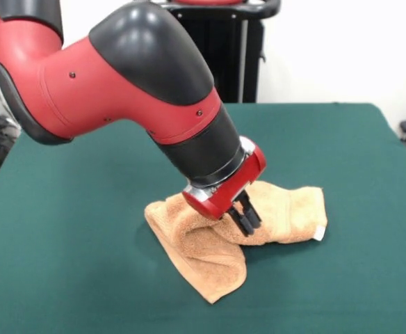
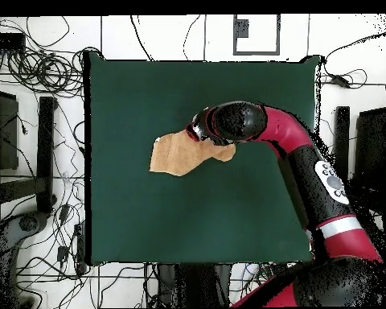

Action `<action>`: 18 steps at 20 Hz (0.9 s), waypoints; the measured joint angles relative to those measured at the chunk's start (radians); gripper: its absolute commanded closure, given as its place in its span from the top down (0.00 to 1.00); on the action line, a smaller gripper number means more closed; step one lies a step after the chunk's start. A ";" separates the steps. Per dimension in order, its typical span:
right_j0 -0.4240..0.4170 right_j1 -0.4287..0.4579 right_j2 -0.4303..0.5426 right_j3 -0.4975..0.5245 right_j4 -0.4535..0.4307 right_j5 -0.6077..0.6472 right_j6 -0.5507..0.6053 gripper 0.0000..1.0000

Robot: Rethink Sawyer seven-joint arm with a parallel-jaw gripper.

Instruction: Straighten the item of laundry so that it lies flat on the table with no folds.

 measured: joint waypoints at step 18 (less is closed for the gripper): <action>0.155 -0.044 -0.239 -0.008 -0.011 -0.296 0.123 0.00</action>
